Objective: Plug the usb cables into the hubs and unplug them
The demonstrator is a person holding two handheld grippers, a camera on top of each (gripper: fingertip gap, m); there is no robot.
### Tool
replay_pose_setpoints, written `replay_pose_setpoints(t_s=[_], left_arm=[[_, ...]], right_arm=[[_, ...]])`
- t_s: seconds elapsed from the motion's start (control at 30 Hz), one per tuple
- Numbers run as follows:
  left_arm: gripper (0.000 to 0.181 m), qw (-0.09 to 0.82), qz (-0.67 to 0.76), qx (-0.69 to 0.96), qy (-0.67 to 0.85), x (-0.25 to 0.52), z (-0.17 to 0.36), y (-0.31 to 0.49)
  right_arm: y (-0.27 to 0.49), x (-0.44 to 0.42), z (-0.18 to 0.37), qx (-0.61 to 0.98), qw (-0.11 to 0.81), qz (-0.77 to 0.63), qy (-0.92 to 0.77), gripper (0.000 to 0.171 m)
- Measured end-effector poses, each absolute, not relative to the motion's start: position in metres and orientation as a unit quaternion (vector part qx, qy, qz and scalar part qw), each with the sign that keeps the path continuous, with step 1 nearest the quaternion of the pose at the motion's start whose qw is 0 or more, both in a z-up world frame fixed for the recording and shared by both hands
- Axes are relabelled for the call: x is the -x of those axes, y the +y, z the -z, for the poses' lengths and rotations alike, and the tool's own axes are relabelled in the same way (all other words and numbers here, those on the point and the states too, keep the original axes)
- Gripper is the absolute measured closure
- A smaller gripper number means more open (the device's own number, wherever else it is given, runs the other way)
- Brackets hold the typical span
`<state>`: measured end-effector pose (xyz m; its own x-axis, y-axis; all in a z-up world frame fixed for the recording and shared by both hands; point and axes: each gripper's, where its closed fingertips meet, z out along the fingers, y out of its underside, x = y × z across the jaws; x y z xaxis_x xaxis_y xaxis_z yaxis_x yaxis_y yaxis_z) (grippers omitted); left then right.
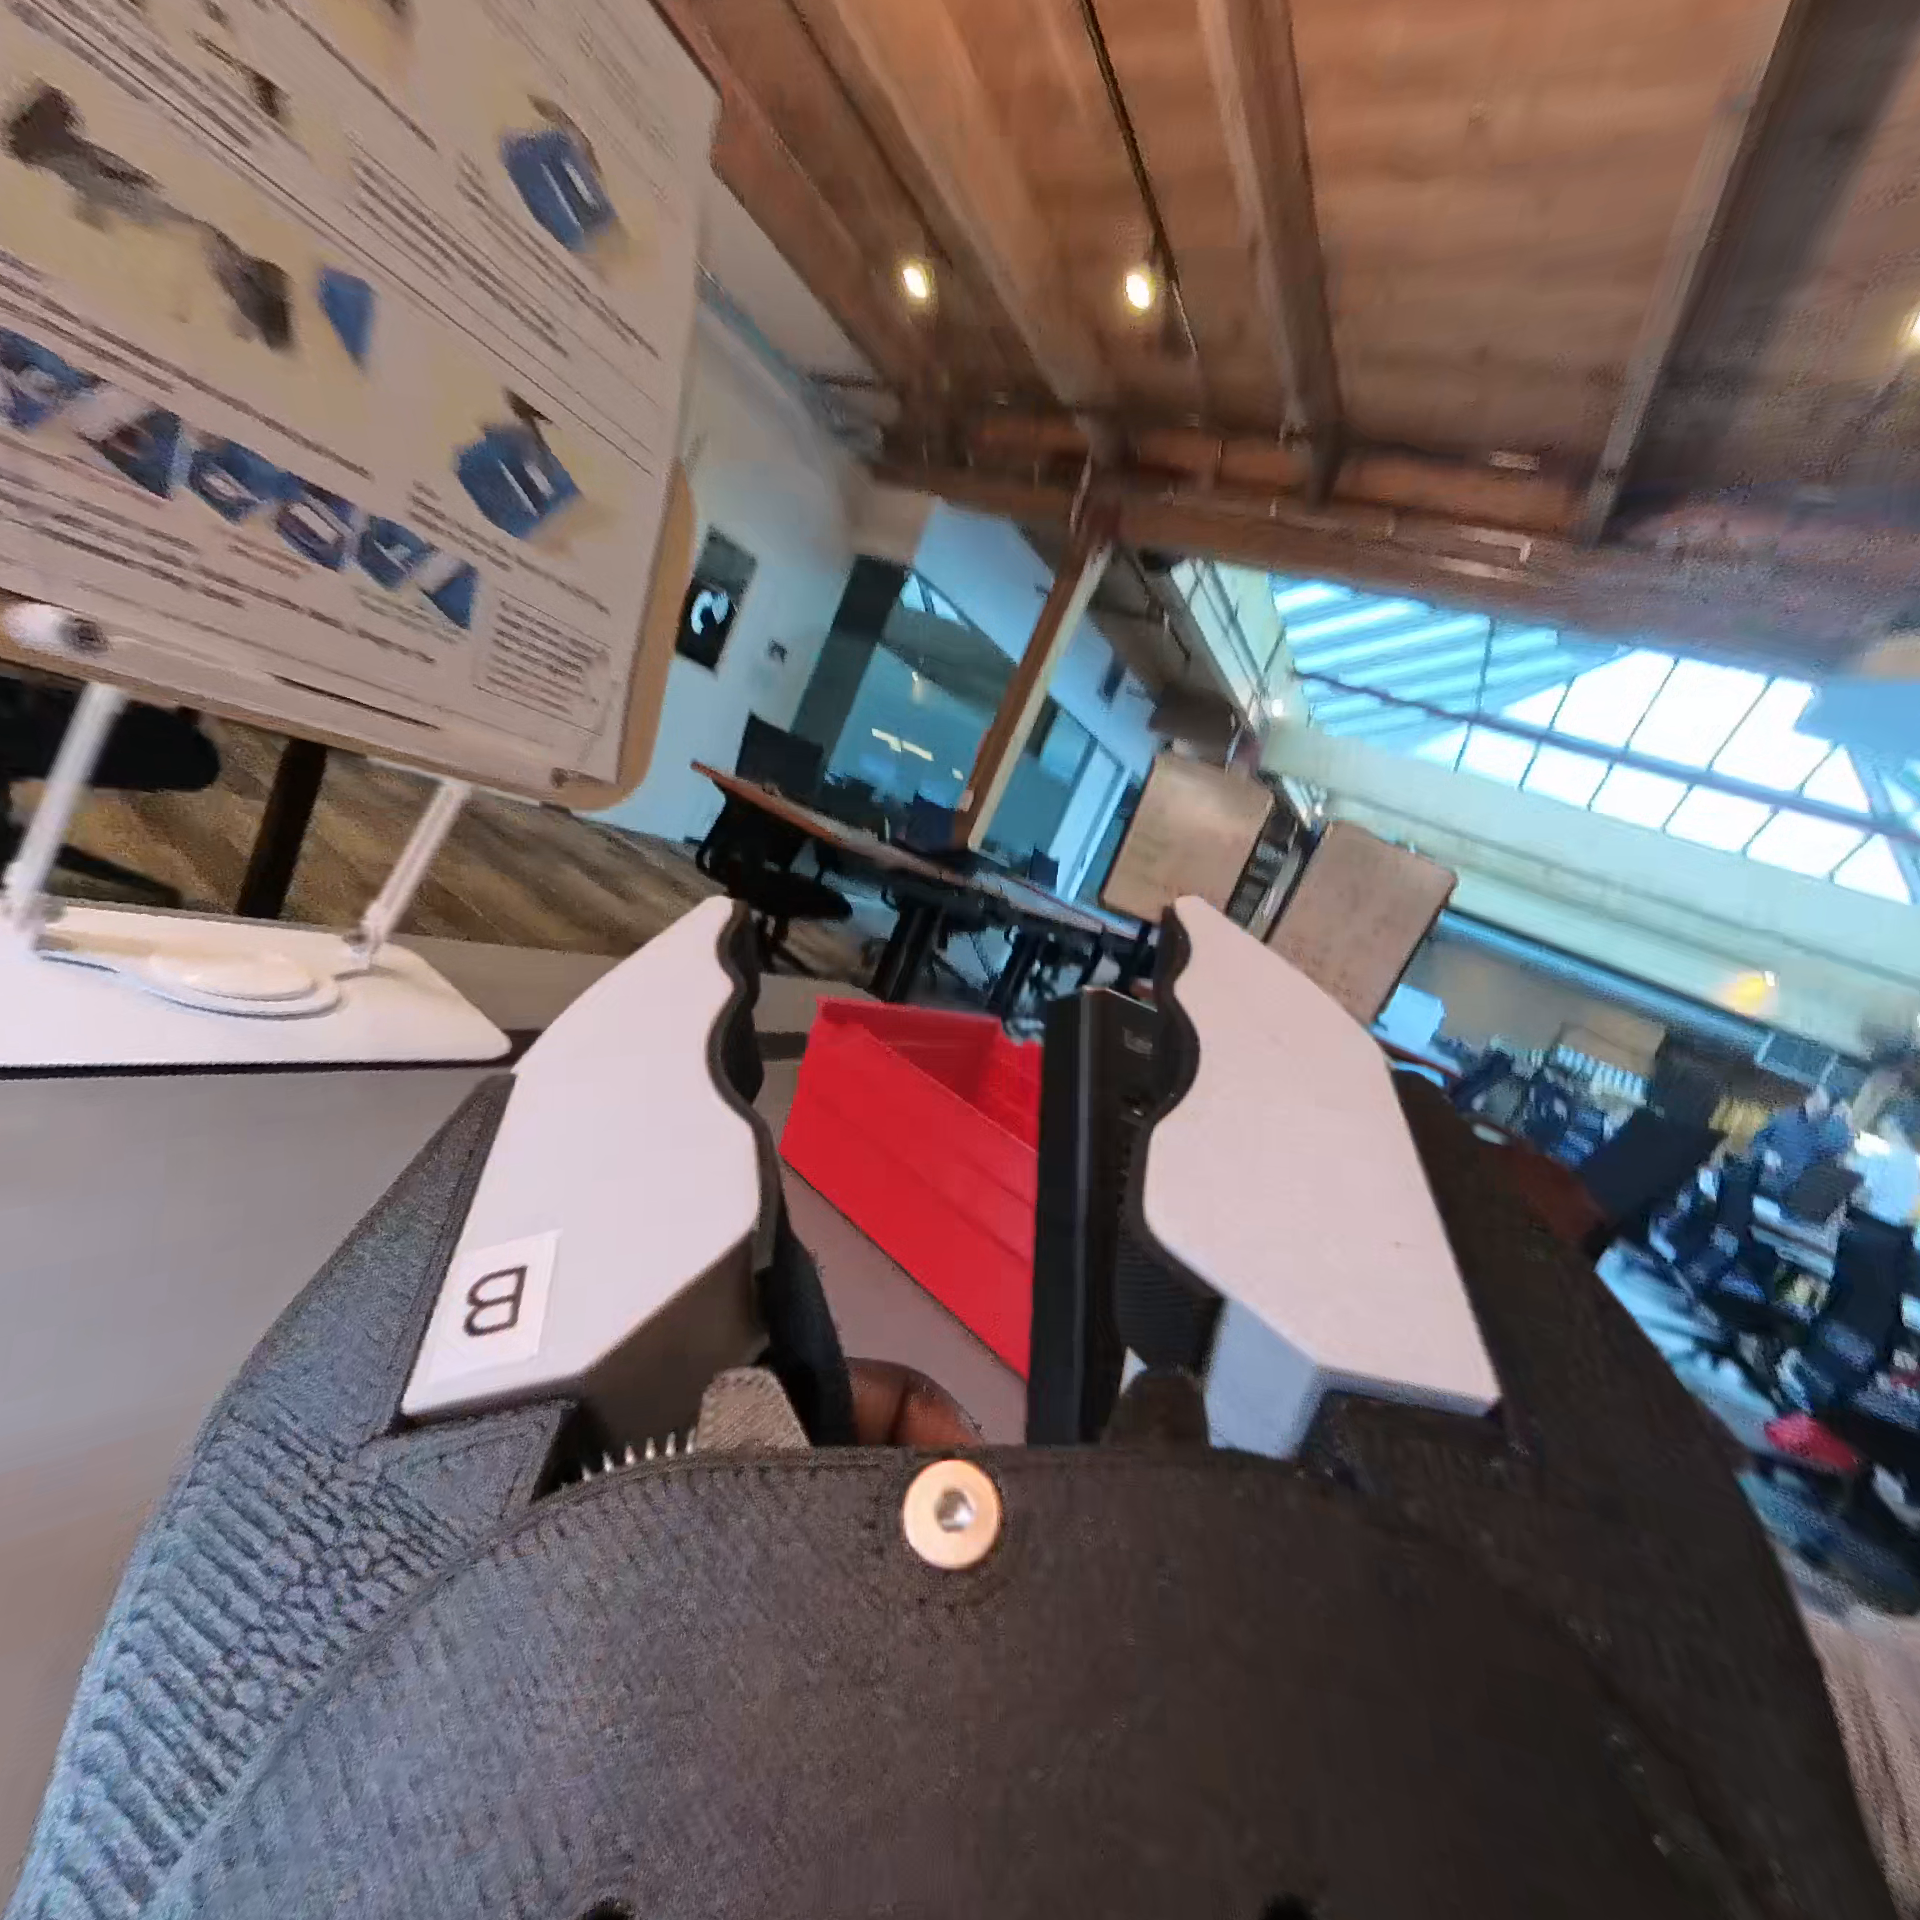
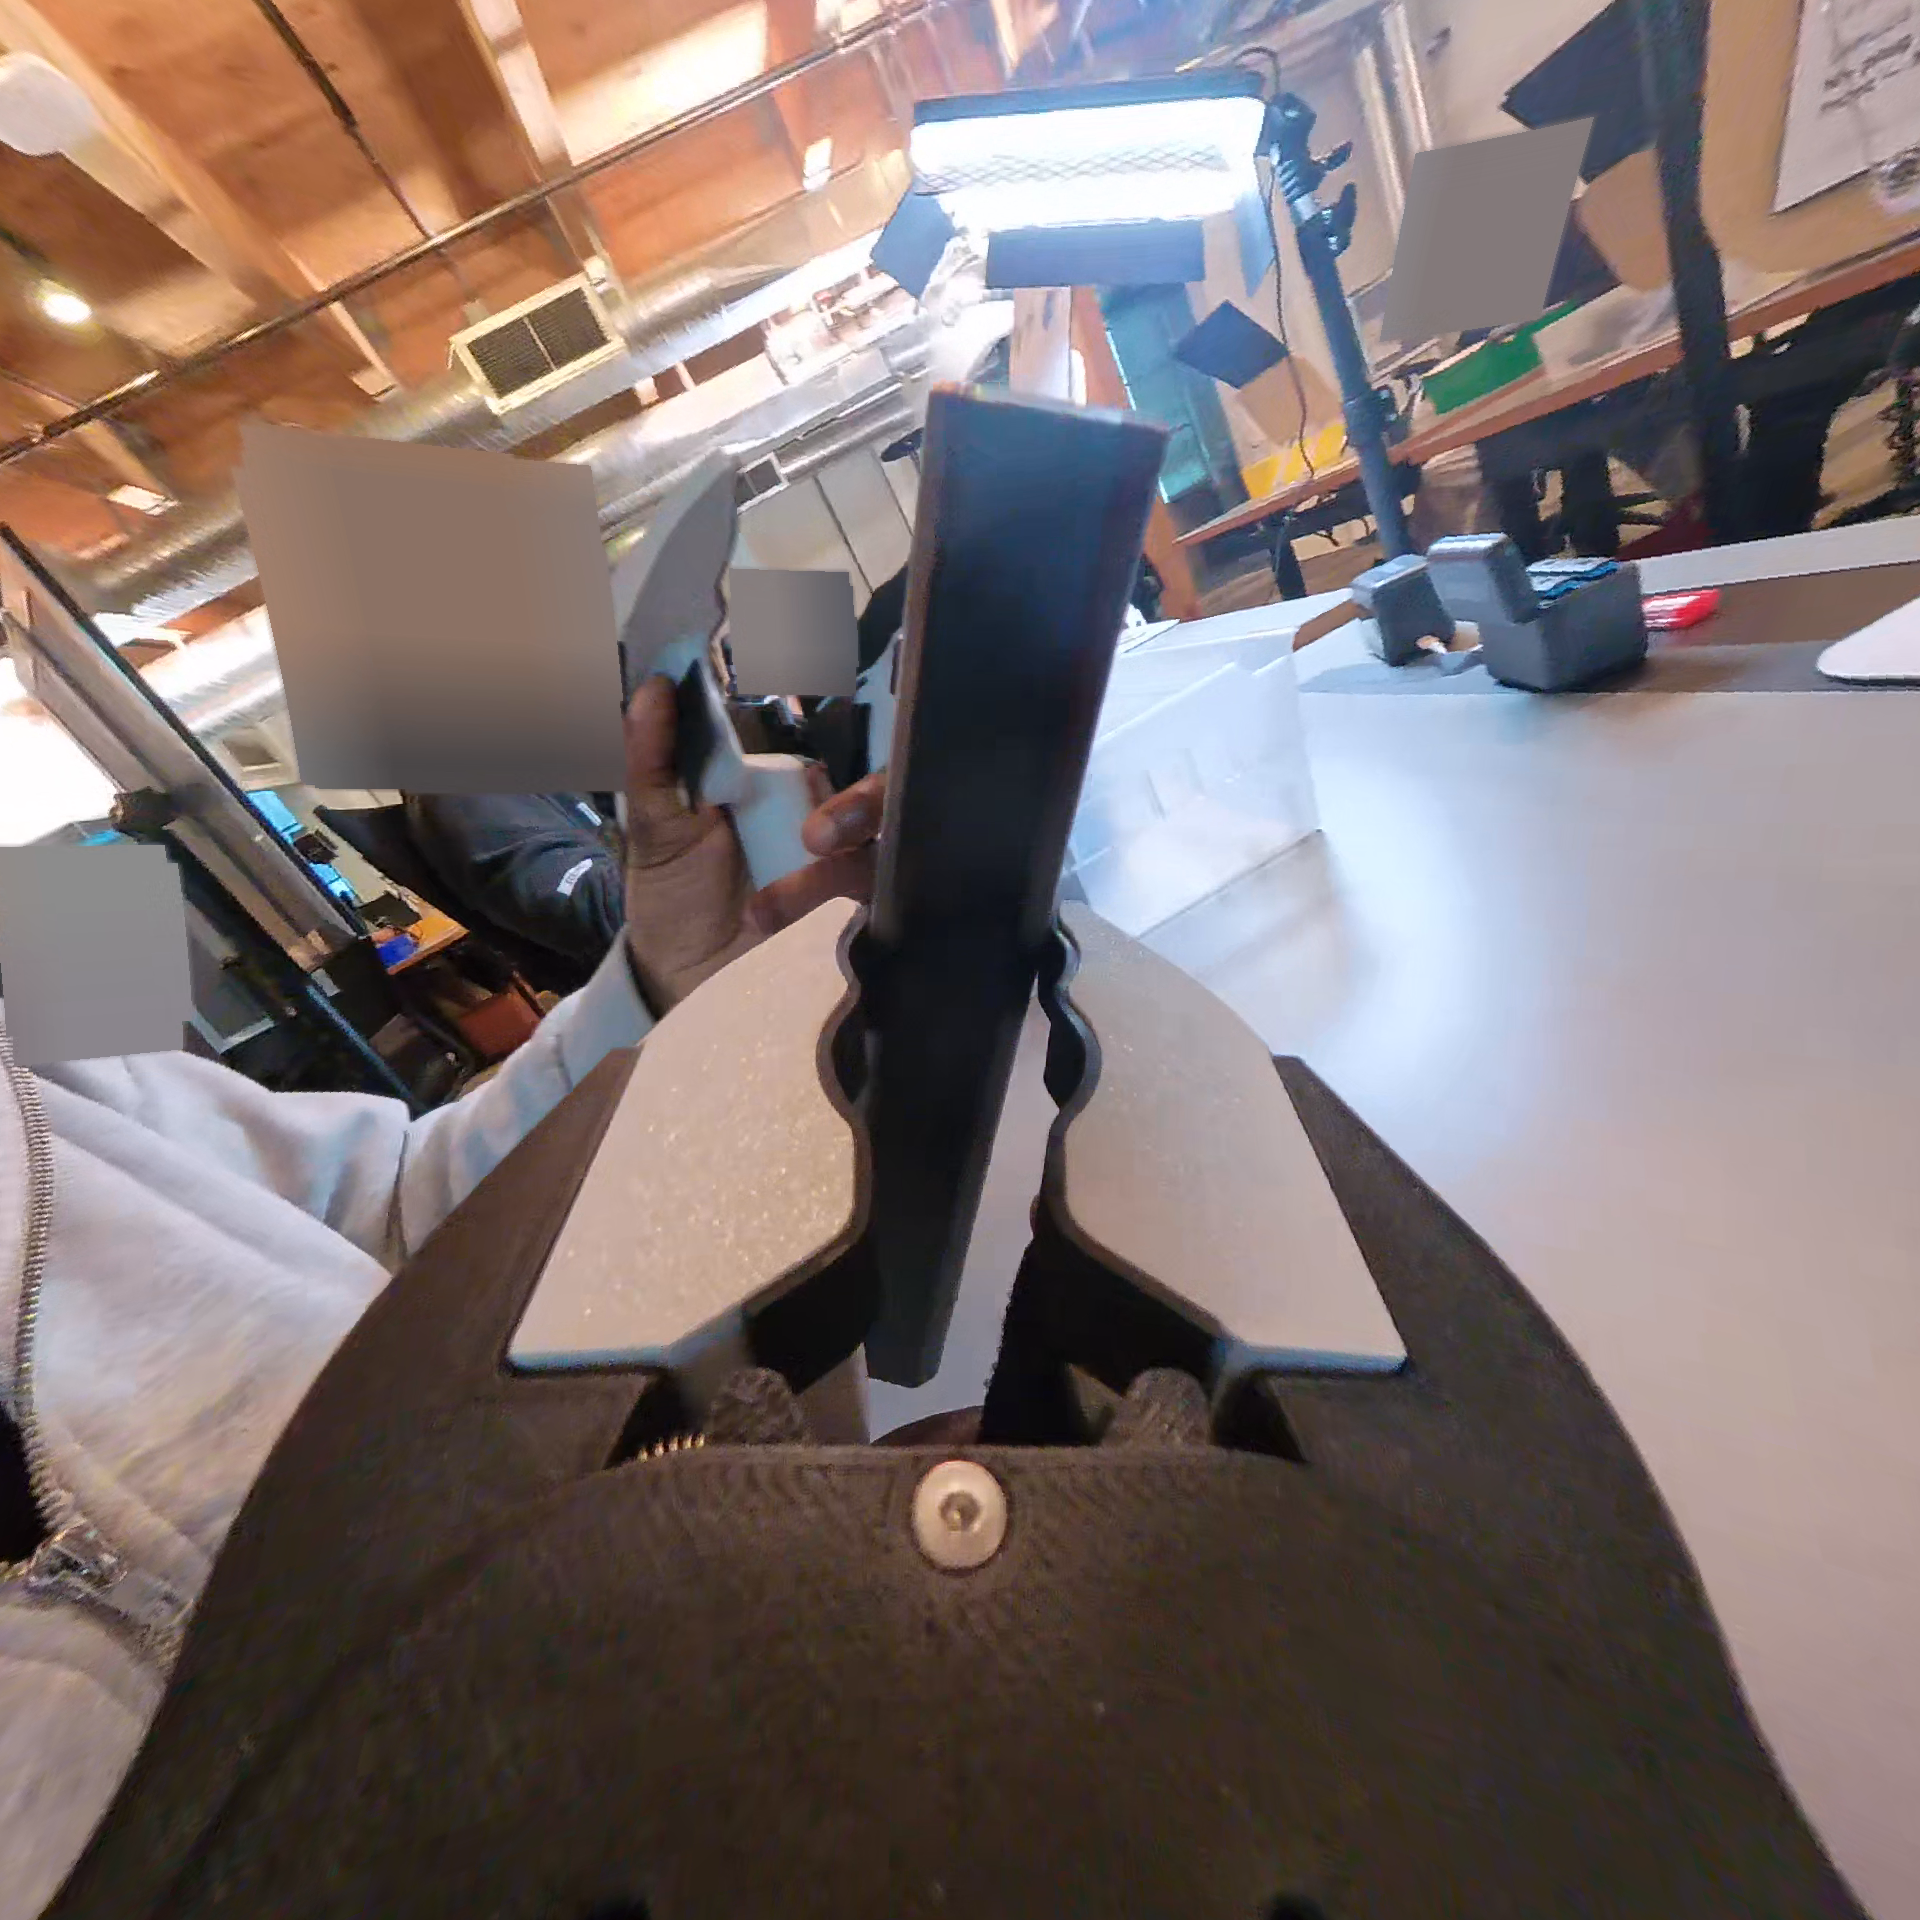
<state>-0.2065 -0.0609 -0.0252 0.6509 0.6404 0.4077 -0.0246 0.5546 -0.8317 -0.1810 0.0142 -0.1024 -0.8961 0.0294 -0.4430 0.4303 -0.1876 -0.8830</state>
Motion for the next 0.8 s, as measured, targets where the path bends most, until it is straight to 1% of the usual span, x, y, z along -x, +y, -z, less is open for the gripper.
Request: replay_pose_setpoints(t_s=[0.13, 0.2, 0.37, 0.6, 0.7, 0.8], left_arm=[[0.109, 0.793, -0.214, 0.426, -0.379, 0.215, 0.038, -0.071], [0.109, 0.782, -0.234, 0.447, -0.366, 0.215, 0.040, -0.066], [0.110, 0.750, -0.301, 0.486, -0.331, 0.212, 0.043, -0.057], [0.112, 0.730, -0.335, 0.508, -0.310, 0.210, 0.045, -0.051], [0.112, 0.733, -0.340, 0.495, -0.319, 0.212, 0.044, -0.059], [0.113, 0.729, -0.343, 0.492, -0.331, 0.217, 0.048, -0.065]], right_arm=[[0.014, 0.178, 0.099, -0.183, 0.152, 0.750, 0.617, 0.140], [0.017, 0.184, 0.099, -0.186, 0.130, 0.752, 0.619, 0.140], [0.037, 0.219, 0.107, -0.233, 0.022, 0.738, 0.633, 0.141], [0.072, 0.251, 0.096, -0.285, -0.004, 0.763, 0.580, 0.142], [0.069, 0.248, 0.096, -0.273, -0.008, 0.765, 0.582, 0.141], [0.057, 0.245, 0.107, -0.261, -0.044, 0.742, 0.615, 0.142]])
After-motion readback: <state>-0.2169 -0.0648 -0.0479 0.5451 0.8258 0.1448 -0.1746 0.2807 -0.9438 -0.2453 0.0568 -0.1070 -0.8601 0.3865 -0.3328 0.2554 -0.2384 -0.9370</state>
